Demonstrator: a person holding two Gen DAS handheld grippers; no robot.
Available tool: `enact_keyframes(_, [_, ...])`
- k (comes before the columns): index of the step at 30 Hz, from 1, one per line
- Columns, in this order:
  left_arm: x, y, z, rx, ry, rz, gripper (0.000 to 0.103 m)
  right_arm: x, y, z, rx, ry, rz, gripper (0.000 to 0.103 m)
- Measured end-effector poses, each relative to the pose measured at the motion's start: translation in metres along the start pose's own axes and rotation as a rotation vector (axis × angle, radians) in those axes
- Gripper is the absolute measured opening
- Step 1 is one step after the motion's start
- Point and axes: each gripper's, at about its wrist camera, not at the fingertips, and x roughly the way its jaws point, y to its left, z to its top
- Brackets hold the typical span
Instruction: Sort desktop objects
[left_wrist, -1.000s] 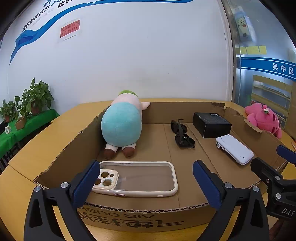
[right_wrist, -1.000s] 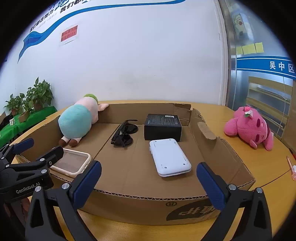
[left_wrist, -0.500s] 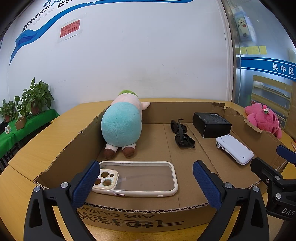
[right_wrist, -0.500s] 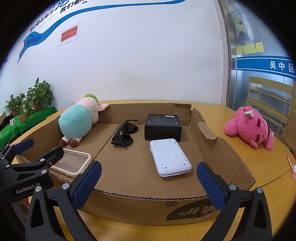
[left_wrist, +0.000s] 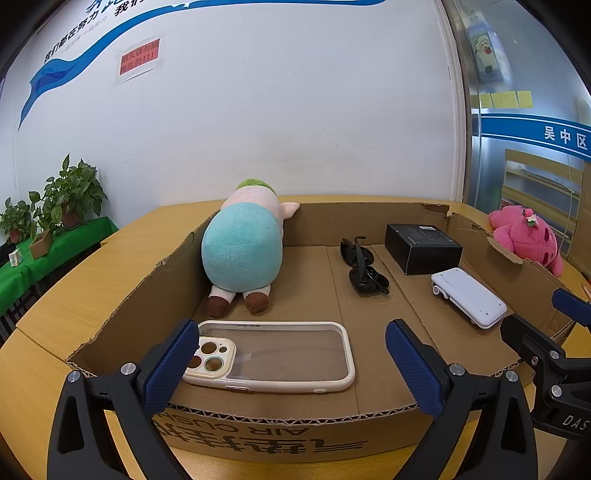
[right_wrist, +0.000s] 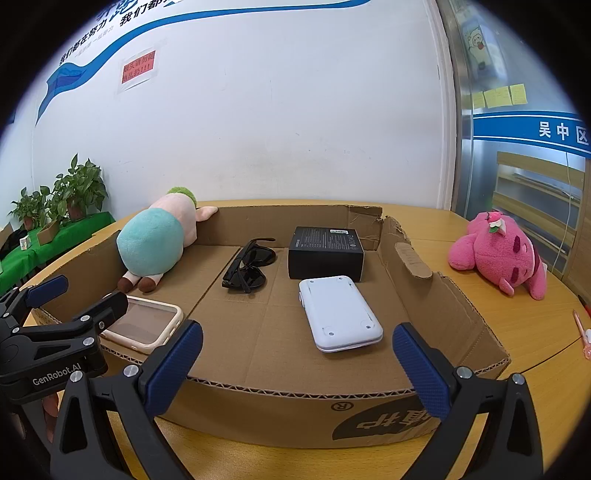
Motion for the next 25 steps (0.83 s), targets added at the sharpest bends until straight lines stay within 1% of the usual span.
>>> enact_keyframes(25, [-0.0004,0.0004,0.0011,0.000,0.000,0.002,0.102,-0.0002,-0.0003,0.0001,0.000,0.001,0.000,0.102])
